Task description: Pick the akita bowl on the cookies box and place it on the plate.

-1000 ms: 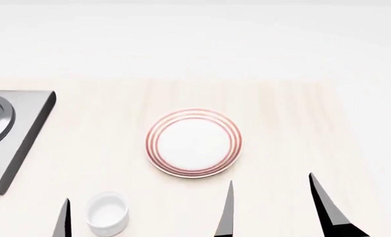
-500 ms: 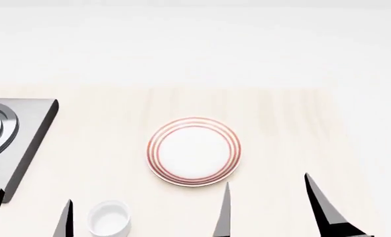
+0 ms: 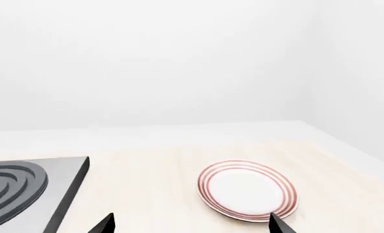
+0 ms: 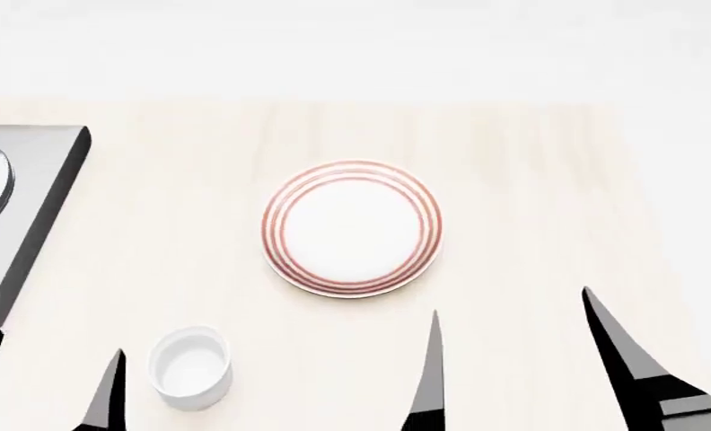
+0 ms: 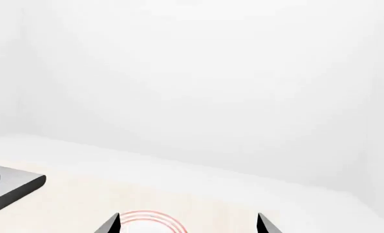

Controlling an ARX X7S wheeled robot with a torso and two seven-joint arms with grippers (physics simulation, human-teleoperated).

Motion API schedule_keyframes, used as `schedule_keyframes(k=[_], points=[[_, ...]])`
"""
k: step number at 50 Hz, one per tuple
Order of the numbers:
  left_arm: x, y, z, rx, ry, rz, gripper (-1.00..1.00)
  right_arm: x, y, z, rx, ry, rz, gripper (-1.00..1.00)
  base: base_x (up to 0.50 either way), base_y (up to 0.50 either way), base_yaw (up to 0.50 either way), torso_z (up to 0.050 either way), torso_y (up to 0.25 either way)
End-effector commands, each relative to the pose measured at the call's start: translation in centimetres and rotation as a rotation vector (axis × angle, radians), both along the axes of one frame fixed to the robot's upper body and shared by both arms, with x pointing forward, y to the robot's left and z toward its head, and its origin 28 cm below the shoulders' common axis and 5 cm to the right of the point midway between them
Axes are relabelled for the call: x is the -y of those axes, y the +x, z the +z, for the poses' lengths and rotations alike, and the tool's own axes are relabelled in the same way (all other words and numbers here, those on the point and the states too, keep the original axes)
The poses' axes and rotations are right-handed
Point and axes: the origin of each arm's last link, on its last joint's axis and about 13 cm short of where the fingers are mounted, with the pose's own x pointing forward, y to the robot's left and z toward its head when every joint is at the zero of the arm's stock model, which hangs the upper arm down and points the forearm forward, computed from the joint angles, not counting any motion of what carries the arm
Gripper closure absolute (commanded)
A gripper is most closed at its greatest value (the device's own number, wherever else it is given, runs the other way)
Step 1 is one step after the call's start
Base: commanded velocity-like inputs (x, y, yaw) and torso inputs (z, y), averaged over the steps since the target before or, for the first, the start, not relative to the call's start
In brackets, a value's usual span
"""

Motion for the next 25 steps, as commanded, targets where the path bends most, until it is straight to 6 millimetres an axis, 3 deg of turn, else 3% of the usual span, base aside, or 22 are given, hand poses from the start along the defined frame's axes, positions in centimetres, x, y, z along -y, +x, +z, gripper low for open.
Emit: schedule_keyframes(k=[1,25], points=[[-0.38,-0.08,1.01,0.001,0.001,-0.019,-1.00,1.15,-0.69,2.75,0.003,-0.050,-0.009,-1.00,0.00,0.00,0.00,0.006,-0.250],[-0.32,-0.10,1.38,0.004,0.014,-0.018,-1.00,1.30,-1.31,3.34,0.020,-0.069,-0.016,-1.00,0.00,0.00,0.00,0.006,-0.250]])
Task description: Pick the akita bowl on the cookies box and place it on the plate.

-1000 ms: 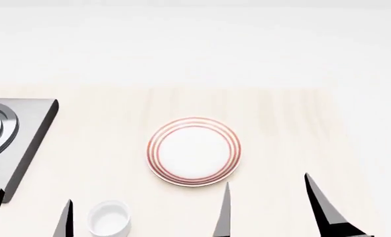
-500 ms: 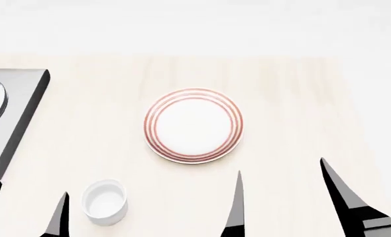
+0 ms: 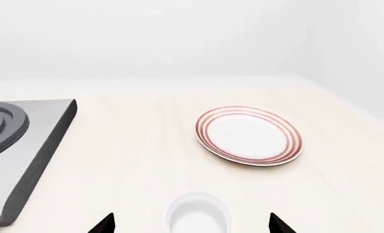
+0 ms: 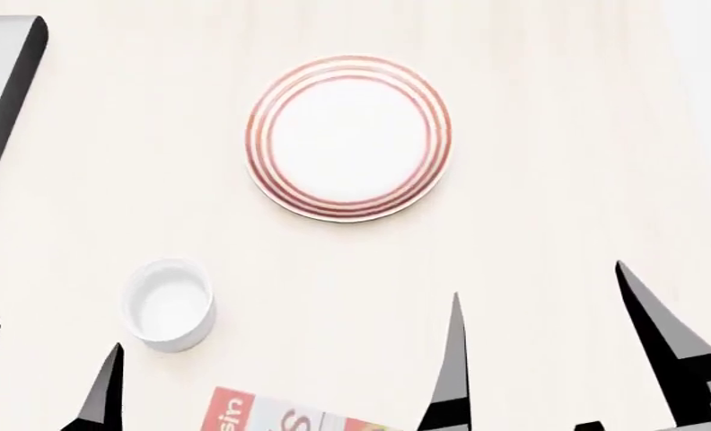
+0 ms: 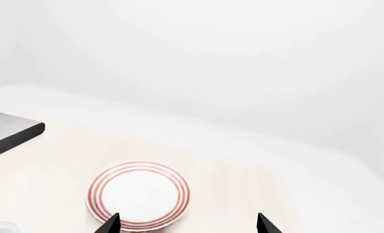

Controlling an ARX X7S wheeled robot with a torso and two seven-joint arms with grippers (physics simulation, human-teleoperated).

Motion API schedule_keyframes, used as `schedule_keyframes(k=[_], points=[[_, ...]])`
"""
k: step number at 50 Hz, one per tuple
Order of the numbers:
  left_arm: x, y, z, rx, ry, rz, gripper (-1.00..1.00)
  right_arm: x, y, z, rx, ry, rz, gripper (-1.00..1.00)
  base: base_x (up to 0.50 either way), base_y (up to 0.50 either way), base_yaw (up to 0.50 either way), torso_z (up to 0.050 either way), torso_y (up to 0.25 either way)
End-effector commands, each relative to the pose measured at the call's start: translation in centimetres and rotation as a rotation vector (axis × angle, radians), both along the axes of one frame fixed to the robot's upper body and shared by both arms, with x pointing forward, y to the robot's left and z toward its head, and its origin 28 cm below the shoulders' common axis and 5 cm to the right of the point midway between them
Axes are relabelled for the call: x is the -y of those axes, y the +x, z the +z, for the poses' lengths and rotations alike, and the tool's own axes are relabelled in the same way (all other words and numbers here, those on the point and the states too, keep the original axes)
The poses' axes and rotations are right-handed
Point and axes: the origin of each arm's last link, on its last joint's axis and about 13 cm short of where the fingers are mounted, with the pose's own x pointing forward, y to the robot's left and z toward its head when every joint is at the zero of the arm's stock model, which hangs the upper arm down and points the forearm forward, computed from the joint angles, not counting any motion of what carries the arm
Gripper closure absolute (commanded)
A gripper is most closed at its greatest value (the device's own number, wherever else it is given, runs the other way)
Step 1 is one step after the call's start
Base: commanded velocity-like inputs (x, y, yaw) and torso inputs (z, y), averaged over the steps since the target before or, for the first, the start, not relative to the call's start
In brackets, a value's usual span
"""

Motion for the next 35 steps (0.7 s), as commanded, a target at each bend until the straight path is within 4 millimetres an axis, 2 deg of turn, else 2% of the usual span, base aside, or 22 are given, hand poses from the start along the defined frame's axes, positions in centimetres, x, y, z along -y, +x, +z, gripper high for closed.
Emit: schedule_keyframes(k=[1,13,19,26,35], points=[[-0.1,0.0,0.2,-0.005,0.012,-0.003,-1.00,0.2,-0.2,0.5,0.015,-0.014,-0.010,-1.00,0.00,0.00,0.00,0.004,-0.094],[-0.1,0.2,0.1,-0.014,0.010,0.017,-1.00,0.1,0.0,0.5,-0.006,-0.038,0.003,-1.00,0.00,0.00,0.00,0.000,0.000],[-0.1,0.3,0.1,-0.023,0.020,0.028,-1.00,0.0,0.1,0.7,-0.099,-0.114,0.071,-1.00,0.00,0.00,0.00,0.000,0.000],[-0.3,0.8,0.3,-0.044,0.035,0.073,-1.00,0.1,0.0,2.1,-0.149,-0.296,0.133,-1.00,0.00,0.00,0.00,0.000,0.000],[-0.2,0.6,0.3,-0.041,0.054,0.077,-1.00,-0.7,-0.6,4.9,-0.234,-0.383,0.273,-1.00,0.00,0.00,0.00,0.000,0.000]])
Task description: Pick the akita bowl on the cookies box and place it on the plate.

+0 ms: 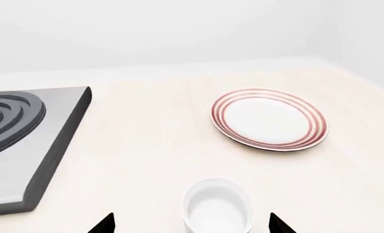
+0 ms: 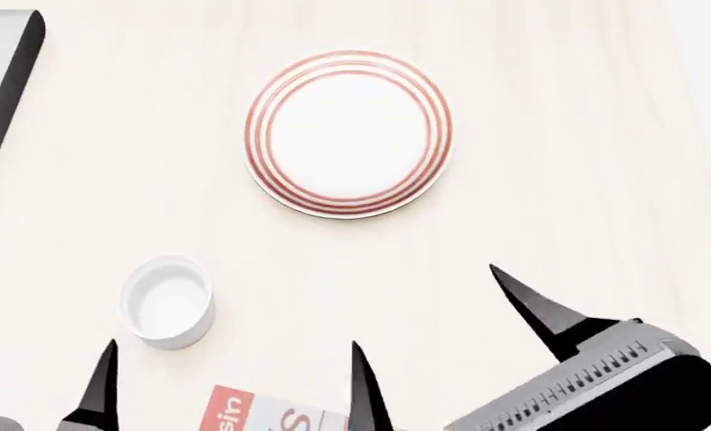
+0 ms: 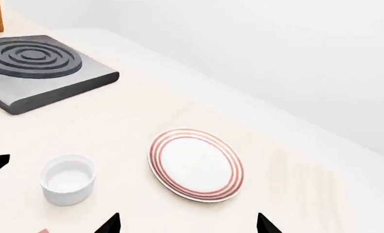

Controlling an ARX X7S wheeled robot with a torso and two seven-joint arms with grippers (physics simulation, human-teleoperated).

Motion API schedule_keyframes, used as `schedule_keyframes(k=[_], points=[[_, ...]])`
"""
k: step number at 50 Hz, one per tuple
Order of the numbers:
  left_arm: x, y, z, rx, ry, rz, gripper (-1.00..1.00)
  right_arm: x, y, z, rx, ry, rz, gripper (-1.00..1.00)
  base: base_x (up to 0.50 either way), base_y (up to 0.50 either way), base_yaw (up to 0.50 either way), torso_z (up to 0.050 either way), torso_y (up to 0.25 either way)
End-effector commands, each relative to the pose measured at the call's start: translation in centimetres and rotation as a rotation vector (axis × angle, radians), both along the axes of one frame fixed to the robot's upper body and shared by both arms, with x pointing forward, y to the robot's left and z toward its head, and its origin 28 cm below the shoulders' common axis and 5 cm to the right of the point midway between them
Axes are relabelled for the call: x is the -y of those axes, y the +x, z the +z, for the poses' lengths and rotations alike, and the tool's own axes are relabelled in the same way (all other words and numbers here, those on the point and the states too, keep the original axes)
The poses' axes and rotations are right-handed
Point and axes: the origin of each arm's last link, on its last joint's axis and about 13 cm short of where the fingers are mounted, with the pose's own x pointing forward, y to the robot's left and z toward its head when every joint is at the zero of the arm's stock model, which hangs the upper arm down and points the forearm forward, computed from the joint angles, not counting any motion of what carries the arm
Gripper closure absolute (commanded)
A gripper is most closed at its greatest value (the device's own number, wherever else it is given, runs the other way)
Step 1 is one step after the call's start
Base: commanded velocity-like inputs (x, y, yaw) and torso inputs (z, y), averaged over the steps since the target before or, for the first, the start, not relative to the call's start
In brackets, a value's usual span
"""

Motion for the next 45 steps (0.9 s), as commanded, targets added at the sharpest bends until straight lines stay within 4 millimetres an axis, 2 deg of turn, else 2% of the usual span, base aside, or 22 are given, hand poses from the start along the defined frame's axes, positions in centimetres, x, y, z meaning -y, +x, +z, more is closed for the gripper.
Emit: schedule_keyframes(k=[1,5,11,15,27,45], points=[[-0.1,0.1,0.2,0.001,0.010,0.017,-1.00,-0.2,-0.7,2.7,-0.081,-0.156,0.094,-1.00,0.00,0.00,0.00,0.000,0.000],[-0.2,0.2,0.4,-0.004,0.008,0.015,-1.00,-0.5,-1.3,3.7,-0.143,-0.277,0.132,-1.00,0.00,0.00,0.00,0.000,0.000],[-0.4,0.2,1.5,0.005,0.039,0.002,-1.00,-0.7,-1.4,4.2,-0.176,-0.347,0.153,-1.00,0.00,0.00,0.00,0.000,0.000],[-0.6,0.8,2.0,-0.009,0.064,-0.023,-1.00,-0.8,-1.5,4.1,-0.191,-0.386,0.181,-1.00,0.00,0.00,0.00,0.000,0.000],[-0.9,0.7,2.8,-0.013,0.095,-0.098,-1.00,-1.7,-2.1,4.4,-0.223,-0.520,0.250,-1.00,0.00,0.00,0.00,0.000,0.000],[-0.9,0.7,3.0,-0.003,0.093,-0.121,-1.00,-2.8,-3.4,4.0,-0.322,-0.742,0.392,-1.00,0.00,0.00,0.00,0.000,0.000]])
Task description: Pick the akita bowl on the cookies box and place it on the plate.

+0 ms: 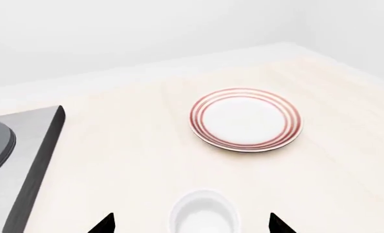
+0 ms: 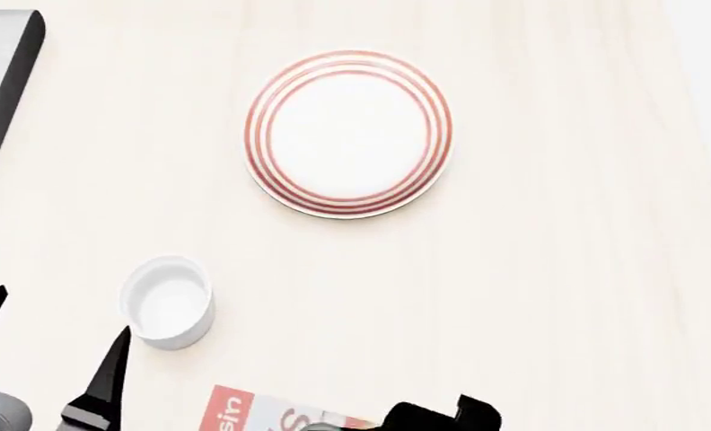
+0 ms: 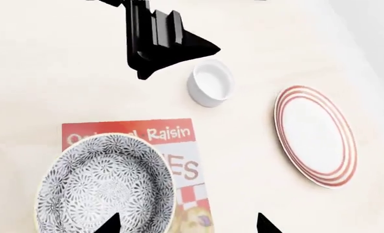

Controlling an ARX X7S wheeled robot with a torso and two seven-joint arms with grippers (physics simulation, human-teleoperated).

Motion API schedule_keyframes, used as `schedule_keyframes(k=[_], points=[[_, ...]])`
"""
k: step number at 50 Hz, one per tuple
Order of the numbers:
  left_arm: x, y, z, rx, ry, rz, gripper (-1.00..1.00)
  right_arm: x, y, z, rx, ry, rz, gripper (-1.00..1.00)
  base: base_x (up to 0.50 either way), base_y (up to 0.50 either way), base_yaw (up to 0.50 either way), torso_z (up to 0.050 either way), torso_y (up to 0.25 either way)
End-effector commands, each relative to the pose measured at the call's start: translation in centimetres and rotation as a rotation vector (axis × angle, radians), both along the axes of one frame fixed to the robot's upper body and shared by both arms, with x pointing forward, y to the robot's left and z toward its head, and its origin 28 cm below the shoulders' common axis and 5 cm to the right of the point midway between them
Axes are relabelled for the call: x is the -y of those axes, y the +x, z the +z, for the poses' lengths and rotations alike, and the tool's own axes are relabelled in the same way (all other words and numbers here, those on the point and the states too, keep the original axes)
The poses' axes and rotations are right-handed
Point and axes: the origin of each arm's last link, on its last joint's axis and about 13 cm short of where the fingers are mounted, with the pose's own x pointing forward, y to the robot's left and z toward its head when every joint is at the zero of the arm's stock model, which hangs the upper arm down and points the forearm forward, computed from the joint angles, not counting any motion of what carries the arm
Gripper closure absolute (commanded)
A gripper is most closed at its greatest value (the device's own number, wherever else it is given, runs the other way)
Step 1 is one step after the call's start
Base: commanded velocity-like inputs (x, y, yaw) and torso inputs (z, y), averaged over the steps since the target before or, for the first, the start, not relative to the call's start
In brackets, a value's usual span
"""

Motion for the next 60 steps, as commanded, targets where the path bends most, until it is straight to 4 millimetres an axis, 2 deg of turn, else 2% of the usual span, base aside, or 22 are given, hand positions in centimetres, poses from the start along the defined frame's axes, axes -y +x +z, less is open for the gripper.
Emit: schedule_keyframes(k=[1,21,31,37,60], points=[[-0.1,0.0,0.3,0.010,-0.005,-0.021,-1.00,-0.7,-0.7,0.2,-0.046,-0.126,0.107,-1.00,0.00,0.00,0.00,0.000,0.000],[-0.1,0.1,0.1,0.005,-0.001,-0.027,-1.00,-2.3,-2.3,-0.1,-0.144,-0.239,0.214,-1.00,0.00,0.00,0.00,0.000,0.000],[0.0,-0.1,0.0,0.009,0.006,-0.033,-1.00,-2.9,-1.8,-0.4,-0.168,-0.246,0.225,-1.00,0.00,0.00,0.00,0.000,0.000],[-0.1,-0.1,-0.2,0.007,0.007,-0.029,-1.00,-3.2,-1.5,-1.7,-0.177,-0.273,0.240,-1.00,0.00,0.00,0.00,0.000,0.000],[-0.2,-0.2,-0.1,0.015,0.010,-0.031,-1.00,-4.1,0.3,-2.0,-0.199,-0.281,0.196,-1.00,0.00,0.00,0.00,0.000,0.000]])
